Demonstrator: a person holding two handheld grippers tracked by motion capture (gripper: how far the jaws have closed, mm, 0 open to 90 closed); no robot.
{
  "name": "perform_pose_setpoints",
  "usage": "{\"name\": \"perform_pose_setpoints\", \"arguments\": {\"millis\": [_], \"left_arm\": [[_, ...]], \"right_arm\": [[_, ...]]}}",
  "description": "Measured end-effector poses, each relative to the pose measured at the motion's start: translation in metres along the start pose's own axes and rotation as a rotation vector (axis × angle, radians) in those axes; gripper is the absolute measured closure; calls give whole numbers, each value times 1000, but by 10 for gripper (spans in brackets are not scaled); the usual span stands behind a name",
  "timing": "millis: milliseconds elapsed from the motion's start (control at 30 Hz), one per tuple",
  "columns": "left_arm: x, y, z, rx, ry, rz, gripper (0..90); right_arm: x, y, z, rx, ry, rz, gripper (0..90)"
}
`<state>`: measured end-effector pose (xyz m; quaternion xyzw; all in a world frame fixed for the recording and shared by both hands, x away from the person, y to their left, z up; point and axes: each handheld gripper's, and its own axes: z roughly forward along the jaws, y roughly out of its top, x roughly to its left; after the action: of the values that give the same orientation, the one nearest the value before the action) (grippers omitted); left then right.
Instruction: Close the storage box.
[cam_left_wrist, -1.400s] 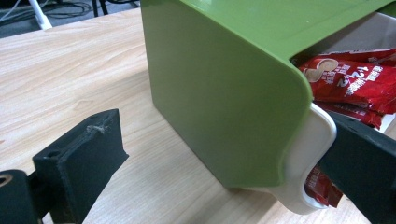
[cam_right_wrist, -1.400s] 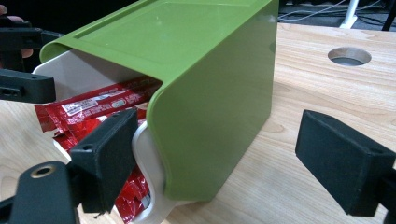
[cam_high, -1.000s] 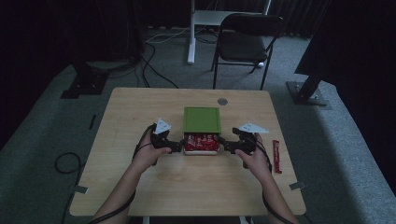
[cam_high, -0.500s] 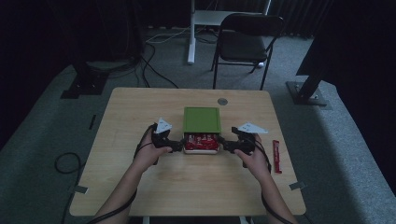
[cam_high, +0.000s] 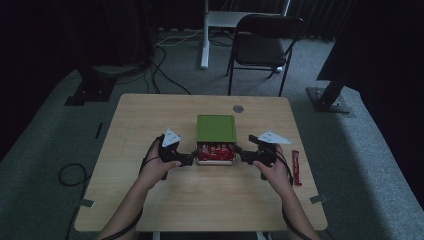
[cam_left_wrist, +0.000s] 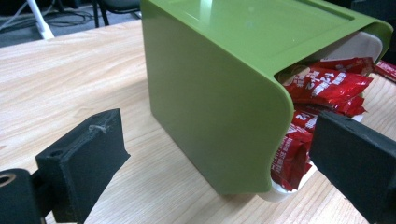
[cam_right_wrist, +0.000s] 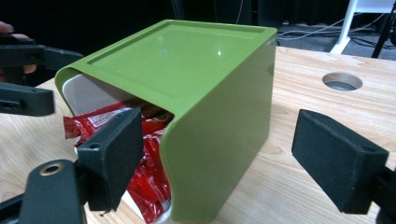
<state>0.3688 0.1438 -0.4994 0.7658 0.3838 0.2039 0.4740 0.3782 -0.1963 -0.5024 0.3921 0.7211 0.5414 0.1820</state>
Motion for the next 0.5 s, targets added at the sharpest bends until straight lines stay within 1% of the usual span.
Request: {"name": "perform_pose_setpoints", "arguments": {"millis": [167,300,400,500], "left_arm": [[1,-3,-7,-3,10,-3,43],[4,-7,-13,7,19,-1,43],[7,-11,-18,11,30,-12,44],[8,-14,-20,12,41,-11,43]], "right_arm": [[-3,-2,-5,-1,-17,9,163],[-7,-6,-10,8,-30,13,163],[-12,-10,-15,15,-47,18,163],[-14,-13,-19,28,-55,12,162]]}}
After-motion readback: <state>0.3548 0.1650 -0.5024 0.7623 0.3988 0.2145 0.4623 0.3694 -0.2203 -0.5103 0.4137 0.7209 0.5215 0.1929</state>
